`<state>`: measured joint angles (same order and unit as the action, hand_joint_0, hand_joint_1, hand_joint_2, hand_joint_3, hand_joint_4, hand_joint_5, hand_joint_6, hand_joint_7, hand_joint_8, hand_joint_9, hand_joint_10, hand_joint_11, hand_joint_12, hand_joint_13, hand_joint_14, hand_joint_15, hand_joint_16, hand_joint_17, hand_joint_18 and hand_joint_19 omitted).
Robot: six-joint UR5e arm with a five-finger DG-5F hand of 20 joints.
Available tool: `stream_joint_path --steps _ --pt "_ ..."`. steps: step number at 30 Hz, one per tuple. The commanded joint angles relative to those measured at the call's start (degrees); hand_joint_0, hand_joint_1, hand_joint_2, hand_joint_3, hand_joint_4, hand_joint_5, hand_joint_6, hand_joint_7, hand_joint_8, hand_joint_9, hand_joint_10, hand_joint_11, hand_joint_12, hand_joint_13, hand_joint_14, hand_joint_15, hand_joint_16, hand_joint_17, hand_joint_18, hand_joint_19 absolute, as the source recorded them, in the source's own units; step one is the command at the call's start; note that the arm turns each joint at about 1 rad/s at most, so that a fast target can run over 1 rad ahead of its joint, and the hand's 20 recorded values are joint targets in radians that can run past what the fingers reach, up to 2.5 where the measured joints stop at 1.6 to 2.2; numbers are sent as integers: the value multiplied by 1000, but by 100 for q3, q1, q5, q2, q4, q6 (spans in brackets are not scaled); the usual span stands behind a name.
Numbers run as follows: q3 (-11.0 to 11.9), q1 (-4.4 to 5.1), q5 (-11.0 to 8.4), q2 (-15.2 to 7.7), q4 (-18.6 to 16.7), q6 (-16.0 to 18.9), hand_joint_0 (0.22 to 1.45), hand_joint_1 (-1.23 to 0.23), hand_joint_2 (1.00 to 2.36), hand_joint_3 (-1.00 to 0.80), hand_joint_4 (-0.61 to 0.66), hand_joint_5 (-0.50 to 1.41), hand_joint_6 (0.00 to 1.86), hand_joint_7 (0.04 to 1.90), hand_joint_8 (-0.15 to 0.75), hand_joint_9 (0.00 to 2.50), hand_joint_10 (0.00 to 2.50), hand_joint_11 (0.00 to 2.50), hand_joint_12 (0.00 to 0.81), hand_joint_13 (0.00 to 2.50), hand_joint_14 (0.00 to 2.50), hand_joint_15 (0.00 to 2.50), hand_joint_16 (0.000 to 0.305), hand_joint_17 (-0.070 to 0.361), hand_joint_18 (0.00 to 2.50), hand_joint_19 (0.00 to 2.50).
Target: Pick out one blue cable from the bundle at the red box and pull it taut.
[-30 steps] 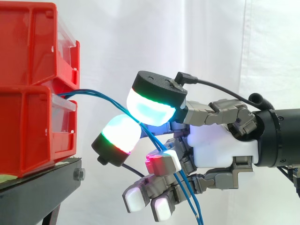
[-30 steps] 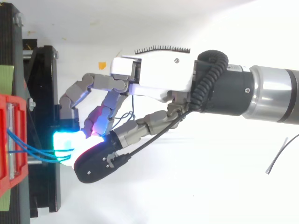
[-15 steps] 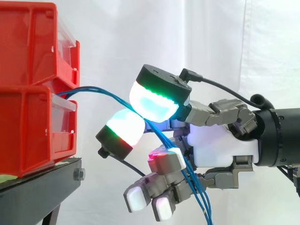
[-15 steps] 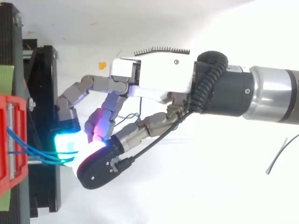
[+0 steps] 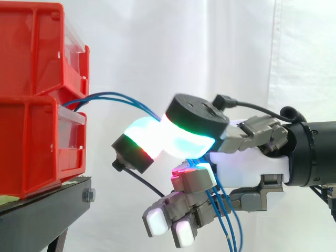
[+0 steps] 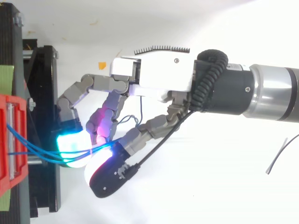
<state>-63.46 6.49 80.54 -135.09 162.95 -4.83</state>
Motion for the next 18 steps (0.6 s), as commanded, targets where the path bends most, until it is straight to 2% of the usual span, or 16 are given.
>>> stream_joint_path --steps 1,5,7,12,18 --pt "0 2 14 0 0 0 645 -989 1000 -500 -213 -82 951 1024 245 1372 39 1001 286 966 24 543 41 91 877 652" --pt "0 -7 14 0 0 0 608 -981 1000 -500 -174 -81 944 989 244 1363 38 998 289 958 24 539 40 91 869 659" --pt "0 -7 14 0 0 0 549 -954 1000 -500 -113 -79 935 893 251 1358 37 986 296 957 22 535 42 95 865 659" --pt "0 -16 14 0 0 0 449 -871 1000 -500 -57 -81 907 878 280 1354 34 953 331 965 20 519 49 111 899 642" --pt "9 -16 50 0 0 0 434 -719 1000 -500 -12 -83 883 843 292 1352 33 927 342 962 20 508 53 118 908 641"
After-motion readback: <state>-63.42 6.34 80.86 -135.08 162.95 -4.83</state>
